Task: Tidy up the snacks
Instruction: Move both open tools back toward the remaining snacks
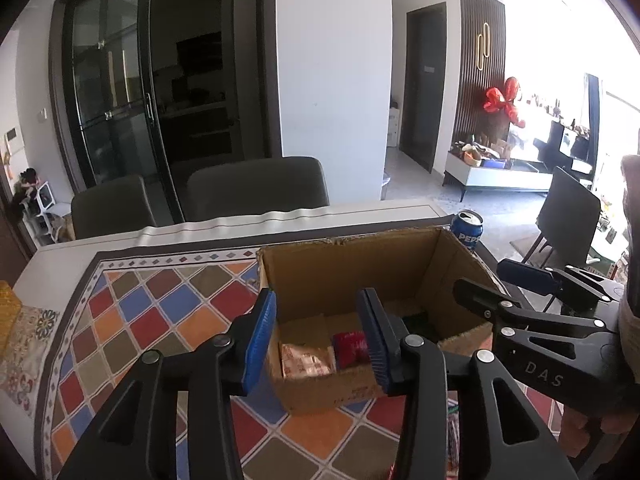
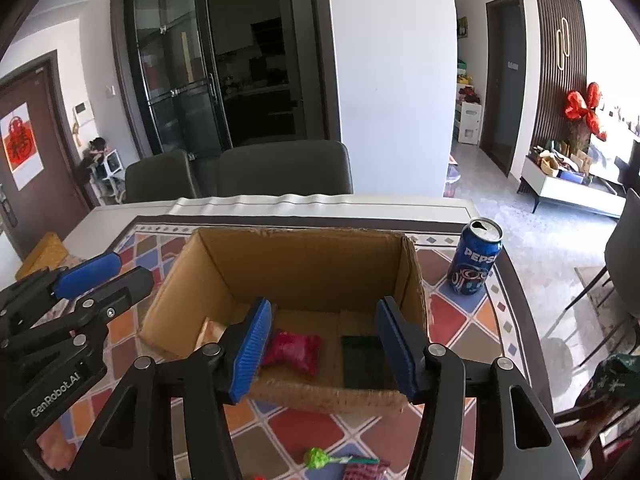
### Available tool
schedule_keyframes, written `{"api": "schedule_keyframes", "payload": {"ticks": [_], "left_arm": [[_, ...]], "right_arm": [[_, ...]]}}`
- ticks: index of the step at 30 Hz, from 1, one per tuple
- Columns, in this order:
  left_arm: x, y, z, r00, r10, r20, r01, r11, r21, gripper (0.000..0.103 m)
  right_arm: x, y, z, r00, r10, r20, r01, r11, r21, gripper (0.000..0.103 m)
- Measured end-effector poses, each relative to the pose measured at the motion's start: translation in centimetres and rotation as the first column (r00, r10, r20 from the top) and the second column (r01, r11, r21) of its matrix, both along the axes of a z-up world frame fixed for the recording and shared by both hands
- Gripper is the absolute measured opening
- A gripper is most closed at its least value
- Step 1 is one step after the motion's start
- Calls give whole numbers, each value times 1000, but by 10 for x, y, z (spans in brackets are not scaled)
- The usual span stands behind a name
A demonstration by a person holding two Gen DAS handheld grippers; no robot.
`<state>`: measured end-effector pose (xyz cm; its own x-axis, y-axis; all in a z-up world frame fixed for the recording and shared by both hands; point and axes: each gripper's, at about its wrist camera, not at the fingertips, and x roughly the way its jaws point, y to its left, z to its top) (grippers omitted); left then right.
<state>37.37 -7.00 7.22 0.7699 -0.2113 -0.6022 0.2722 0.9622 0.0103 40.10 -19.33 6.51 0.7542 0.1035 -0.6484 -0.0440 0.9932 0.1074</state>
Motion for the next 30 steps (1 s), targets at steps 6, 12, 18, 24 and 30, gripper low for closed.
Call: {"api": "schedule_keyframes", "payload": {"ticks": [6, 12, 18, 24, 30], "left_arm": [[-29, 10, 13, 1000, 20, 16, -20, 1000, 0, 48], [-61, 19, 23, 999, 26, 39, -26, 1000, -4, 52], [-92, 30, 27, 998, 34, 48, -34, 999, -1, 54], [-117, 41, 20, 999, 44, 30, -44, 999, -15, 54], [-137, 46, 12, 998, 54, 19, -54, 998, -16, 55]], "right_arm": [[-27, 3, 12, 1000, 5, 24, -5, 1000, 4, 60], [-55, 10, 21, 999, 22, 39, -22, 1000, 2, 60], [-84, 18, 23, 998, 41, 47, -42, 999, 3, 60], [-107, 26, 15, 997, 64, 36, -64, 998, 7, 60], [-124, 30, 5, 997, 80, 7, -80, 997, 19, 60]]}}
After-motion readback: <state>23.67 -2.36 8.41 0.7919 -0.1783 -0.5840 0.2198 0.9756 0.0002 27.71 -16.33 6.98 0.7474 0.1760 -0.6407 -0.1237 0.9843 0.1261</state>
